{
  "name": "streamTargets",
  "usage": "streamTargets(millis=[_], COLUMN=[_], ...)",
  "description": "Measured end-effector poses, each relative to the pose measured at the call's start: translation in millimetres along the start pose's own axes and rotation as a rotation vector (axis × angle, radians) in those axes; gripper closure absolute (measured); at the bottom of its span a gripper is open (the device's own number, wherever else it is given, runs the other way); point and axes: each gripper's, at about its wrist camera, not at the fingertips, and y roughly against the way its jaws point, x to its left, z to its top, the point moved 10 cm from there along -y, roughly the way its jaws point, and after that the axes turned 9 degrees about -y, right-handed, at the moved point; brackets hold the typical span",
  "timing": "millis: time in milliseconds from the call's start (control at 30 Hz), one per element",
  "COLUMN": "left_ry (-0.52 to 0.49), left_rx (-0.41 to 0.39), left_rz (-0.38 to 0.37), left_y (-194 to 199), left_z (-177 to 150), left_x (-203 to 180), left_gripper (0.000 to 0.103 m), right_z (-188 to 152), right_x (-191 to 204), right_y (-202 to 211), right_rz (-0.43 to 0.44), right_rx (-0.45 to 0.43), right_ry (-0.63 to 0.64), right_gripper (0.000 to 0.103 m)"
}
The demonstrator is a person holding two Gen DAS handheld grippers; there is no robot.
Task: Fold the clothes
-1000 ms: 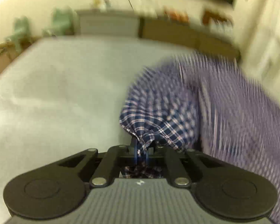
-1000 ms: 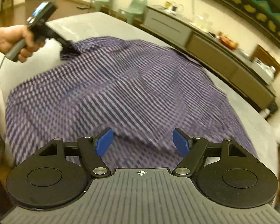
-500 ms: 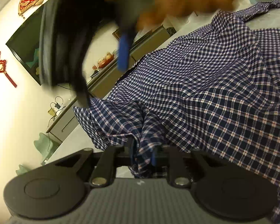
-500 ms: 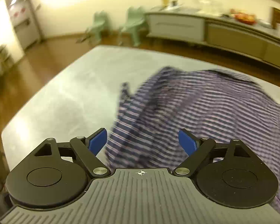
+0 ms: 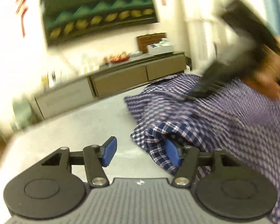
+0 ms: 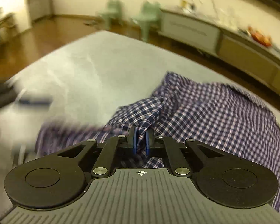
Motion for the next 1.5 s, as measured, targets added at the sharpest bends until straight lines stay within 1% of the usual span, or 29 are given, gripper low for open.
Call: streamTargets(millis=[33,100,167,200,267,333,433,467,567,600,633,667,700,733,800,833,900,967,1000,1033,1067,1100,1133,1167,1200,1300,1400,1467,1500], left_ry=[0.05,0.142,0.251,0.309,0.402,0.396,0.389,0.381,0.291,0.27,0.256,0.234,0.216,0.247,0.31,0.358,0.484,0.673,0.805,0.933,1.018,1.096,1.113,1.111,1.107,1.016,0.9,0.867,0.871], left_rx=[-0.003,-0.028,-0.079,-0.113,-0.163,-0.139,-0.042,-0.013,0.064,0.085,0.074,0.065,0.053,0.015,-0.062,-0.115,-0.234,-0.308,-0.324,-0.334,-0.306,-0.274,-0.223,-0.171,-0.105,0.033,0.069,0.109,0.127], left_rz=[-0.04,-0.117,-0.225,-0.293,-0.41,-0.363,-0.319,-0.337,-0.371,-0.385,-0.374,-0.344,-0.314,-0.288,-0.235,-0.19,-0.081,0.144,0.262,0.384,0.523,0.66,0.75,0.774,0.783,0.776,0.704,0.676,0.686], left_y=[-8,-18,-18,-13,-12,-27,-74,-86,-109,-112,-110,-108,-104,-89,-60,-39,11,64,87,111,132,153,164,166,164,140,119,107,107], left_z=[0,10,16,21,26,27,17,16,15,14,15,17,19,23,32,36,36,8,-16,-42,-70,-99,-118,-130,-138,-139,-123,-121,-127], left_x=[6,14,23,29,46,53,53,46,17,10,8,11,15,30,59,80,128,191,220,246,261,274,278,277,275,262,250,248,248], left_gripper=[0.044,0.042,0.037,0.035,0.021,0.021,0.021,0.021,0.021,0.03,0.058,0.097,0.098,0.099,0.099,0.099,0.099,0.099,0.099,0.098,0.098,0.098,0.096,0.092,0.092,0.092,0.089,0.086,0.086], right_z=[-4,-10,-18,-21,-25,-30,-40,-44,-49,-50,-50,-50,-50,-50,-48,-45,-34,-18,-10,-4,2,4,6,4,2,-8,-18,-22,-23], right_x=[-1,-11,-21,-26,-31,-36,-41,-42,-39,-38,-37,-37,-37,-38,-40,-46,-53,-56,-56,-55,-53,-51,-49,-45,-42,-31,-18,-10,-4], right_y=[4,3,-2,-4,-7,-8,-12,-18,-21,-21,-21,-20,-21,-21,-20,-18,-3,15,20,22,25,24,22,18,14,5,0,-3,-3], right_rz=[0.013,-0.023,-0.051,-0.064,-0.086,-0.092,-0.091,-0.093,-0.087,-0.087,-0.086,-0.083,-0.085,-0.086,-0.086,-0.085,-0.05,0.004,0.012,0.018,0.025,0.013,0.0,-0.007,-0.013,-0.037,-0.063,-0.067,-0.067], right_rx=[-0.014,-0.001,0.019,0.028,0.035,0.038,0.056,0.068,0.046,0.044,0.043,0.041,0.039,0.043,0.052,0.063,0.025,-0.037,-0.059,-0.077,-0.094,-0.098,-0.102,-0.086,-0.07,-0.029,0.006,0.026,0.033], right_ry=[0.024,0.056,0.07,0.077,0.104,0.119,0.133,0.141,0.176,0.178,0.18,0.184,0.188,0.174,0.144,0.101,-0.024,-0.133,-0.167,-0.196,-0.225,-0.244,-0.264,-0.271,-0.278,-0.275,-0.247,-0.226,-0.212], right_gripper=[0.097,0.097,0.098,0.098,0.098,0.098,0.098,0.098,0.097,0.097,0.096,0.096,0.096,0.095,0.09,0.083,0.08,0.077,0.075,0.068,0.057,0.053,0.051,0.051,0.05,0.048,0.047,0.045,0.045])
